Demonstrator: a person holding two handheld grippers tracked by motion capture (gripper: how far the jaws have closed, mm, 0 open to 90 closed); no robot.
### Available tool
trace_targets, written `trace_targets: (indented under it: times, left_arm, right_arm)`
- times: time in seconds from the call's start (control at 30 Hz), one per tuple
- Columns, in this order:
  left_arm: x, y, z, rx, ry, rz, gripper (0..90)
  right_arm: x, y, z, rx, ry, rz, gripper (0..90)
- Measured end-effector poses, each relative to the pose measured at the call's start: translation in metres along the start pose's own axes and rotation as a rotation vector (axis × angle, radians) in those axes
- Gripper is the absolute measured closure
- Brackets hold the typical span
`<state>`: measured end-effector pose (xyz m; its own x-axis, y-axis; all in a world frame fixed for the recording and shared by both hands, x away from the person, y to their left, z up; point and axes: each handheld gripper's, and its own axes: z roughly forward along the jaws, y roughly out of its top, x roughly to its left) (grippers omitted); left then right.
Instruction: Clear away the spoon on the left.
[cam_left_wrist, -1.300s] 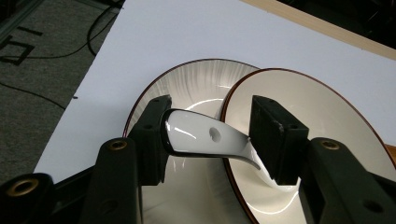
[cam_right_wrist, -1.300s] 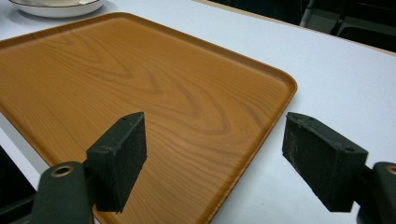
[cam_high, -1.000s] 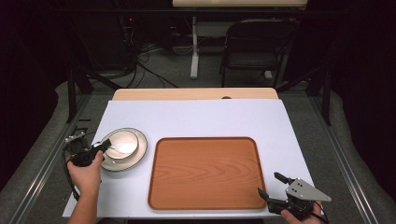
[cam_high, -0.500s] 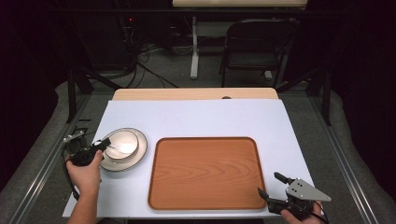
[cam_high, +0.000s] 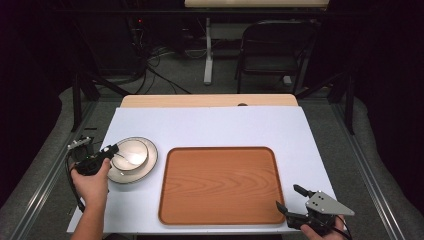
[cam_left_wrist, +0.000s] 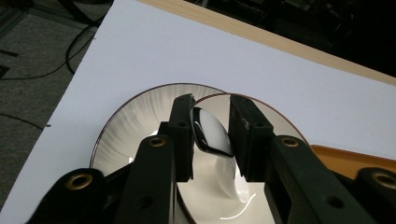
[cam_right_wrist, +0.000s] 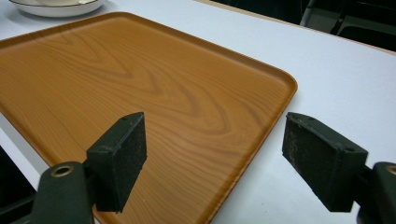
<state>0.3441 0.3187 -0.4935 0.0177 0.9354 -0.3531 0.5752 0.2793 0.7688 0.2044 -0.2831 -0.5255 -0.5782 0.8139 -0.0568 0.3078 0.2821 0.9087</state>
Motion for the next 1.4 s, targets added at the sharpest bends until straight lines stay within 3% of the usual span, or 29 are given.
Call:
trace_targets:
  times: [0.37,0.93,1.4]
  left_arm:
    - [-0.013,0.007,-0.003,-0.008,-0.06,0.023,80.6]
    - [-0.02,0.012,-0.005,-0.007,-0.059,0.046,84.1]
    - [-0.025,0.026,-0.018,-0.006,-0.051,0.092,84.1]
  right_arm:
    - [0.0,0.0,0.0,-0.001,0.0,-0.001,21.3]
    - [0.0,0.0,0.0,0.0,0.0,-0.003,21.3]
    - [0.0,0.0,0.0,-0.001,0.0,-0.003,21.3]
